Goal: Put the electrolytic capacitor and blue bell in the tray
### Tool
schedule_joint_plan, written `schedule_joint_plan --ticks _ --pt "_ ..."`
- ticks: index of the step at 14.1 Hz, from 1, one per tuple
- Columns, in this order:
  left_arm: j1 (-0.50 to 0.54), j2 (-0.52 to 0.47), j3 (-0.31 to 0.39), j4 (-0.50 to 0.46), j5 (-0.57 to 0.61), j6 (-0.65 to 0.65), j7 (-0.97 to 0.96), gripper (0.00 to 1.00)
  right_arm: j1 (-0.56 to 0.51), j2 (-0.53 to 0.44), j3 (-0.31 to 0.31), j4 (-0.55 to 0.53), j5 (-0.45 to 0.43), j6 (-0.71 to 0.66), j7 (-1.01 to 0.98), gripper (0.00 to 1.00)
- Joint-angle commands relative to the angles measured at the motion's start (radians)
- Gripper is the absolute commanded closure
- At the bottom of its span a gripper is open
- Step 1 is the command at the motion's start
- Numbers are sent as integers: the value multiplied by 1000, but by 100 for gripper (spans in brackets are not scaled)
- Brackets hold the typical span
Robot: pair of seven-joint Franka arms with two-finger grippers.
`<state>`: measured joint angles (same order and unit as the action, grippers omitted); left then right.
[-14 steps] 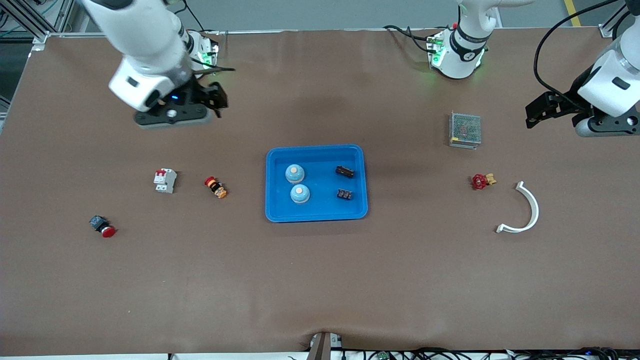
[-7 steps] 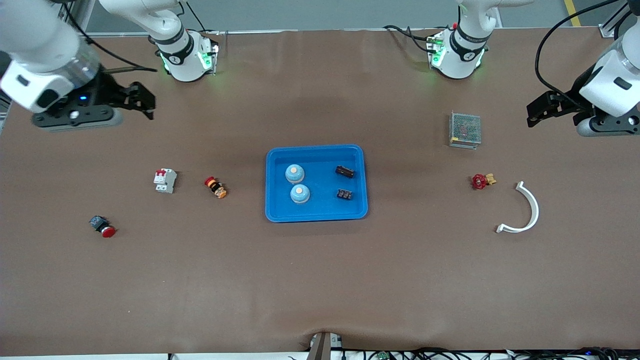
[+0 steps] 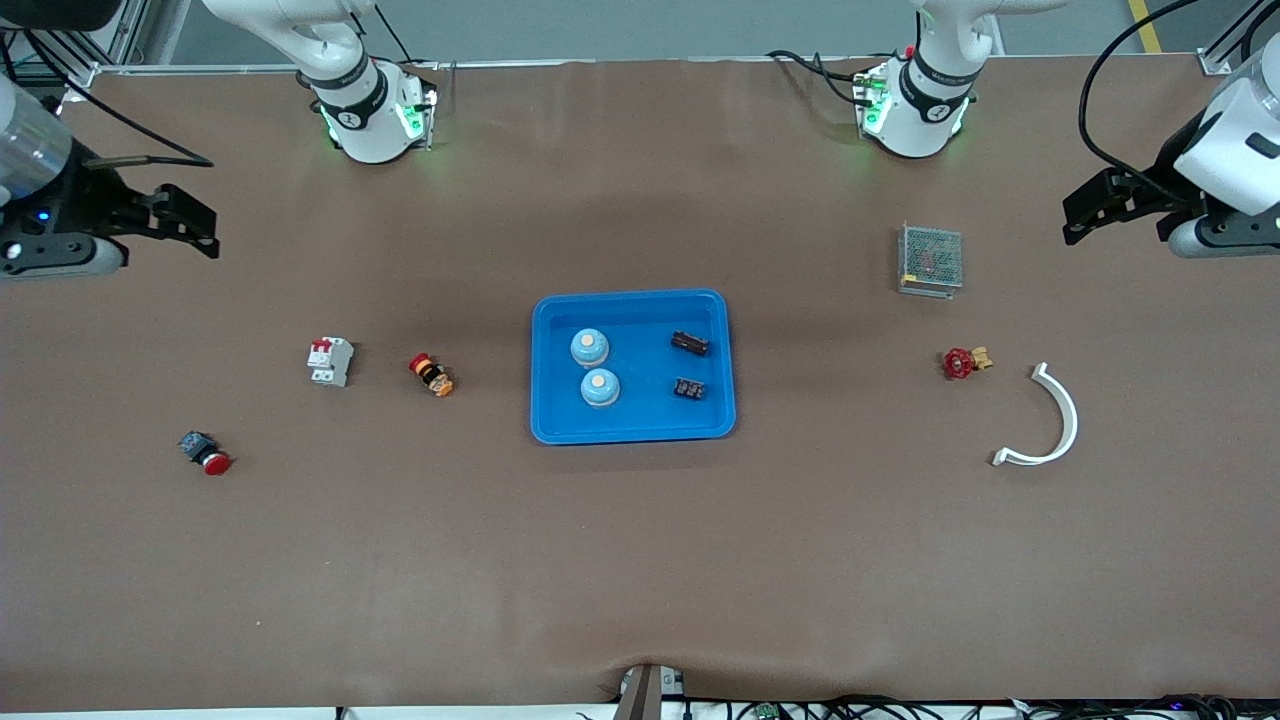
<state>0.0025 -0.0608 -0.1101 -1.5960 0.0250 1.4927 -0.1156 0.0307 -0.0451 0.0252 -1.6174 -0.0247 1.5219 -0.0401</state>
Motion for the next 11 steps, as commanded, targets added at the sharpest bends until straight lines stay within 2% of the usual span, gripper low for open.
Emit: schedule_joint_plan --ticks 1,11 --pt "5 -4 3 10 -19 -17 30 0 -15 -32 -8 -18 16 7 -26 0" --pt "-1 2 -3 18 -19 -15 30 0 -55 -16 -17 4 16 7 -17 0"
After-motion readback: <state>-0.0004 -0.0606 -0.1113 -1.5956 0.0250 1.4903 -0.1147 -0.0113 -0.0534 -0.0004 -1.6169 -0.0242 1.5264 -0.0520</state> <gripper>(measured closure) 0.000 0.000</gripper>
